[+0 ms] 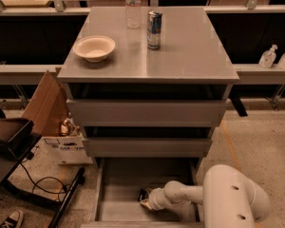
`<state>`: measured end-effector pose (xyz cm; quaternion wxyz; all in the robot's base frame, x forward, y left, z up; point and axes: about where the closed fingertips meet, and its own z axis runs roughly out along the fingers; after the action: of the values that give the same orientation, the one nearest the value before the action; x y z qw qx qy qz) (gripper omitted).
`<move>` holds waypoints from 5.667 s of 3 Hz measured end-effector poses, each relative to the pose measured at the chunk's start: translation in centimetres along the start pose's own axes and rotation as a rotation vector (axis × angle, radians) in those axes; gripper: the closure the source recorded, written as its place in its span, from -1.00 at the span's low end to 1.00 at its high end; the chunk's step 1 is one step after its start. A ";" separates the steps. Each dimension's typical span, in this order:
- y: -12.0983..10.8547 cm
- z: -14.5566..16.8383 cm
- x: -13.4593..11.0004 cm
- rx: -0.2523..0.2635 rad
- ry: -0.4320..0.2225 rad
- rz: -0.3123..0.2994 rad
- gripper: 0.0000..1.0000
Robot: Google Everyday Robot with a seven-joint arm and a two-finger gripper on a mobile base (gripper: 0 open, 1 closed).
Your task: Pick rxbar blueberry from bottom drawer and place on counter
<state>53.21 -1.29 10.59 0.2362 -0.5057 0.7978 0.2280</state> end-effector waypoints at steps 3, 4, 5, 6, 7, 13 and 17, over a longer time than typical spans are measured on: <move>0.1 0.0 -0.1 -0.002 0.000 0.000 0.08; 0.2 0.0 -0.1 -0.002 0.000 0.000 -0.55; 0.2 0.0 -0.1 -0.003 0.000 0.000 -1.00; 0.2 0.0 -0.1 -0.001 0.004 0.000 -1.00; 1.2 -0.7 -0.1 0.053 0.069 0.001 -1.00; 0.0 -0.1 0.2 0.038 0.075 0.010 1.00; 5.3 -28.0 -5.8 0.046 -0.063 -0.107 1.00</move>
Offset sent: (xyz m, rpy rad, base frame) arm 0.0000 0.0000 0.0006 0.0000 0.0000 0.0000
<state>46.48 -12.06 36.74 0.2847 -0.5347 0.7667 0.2124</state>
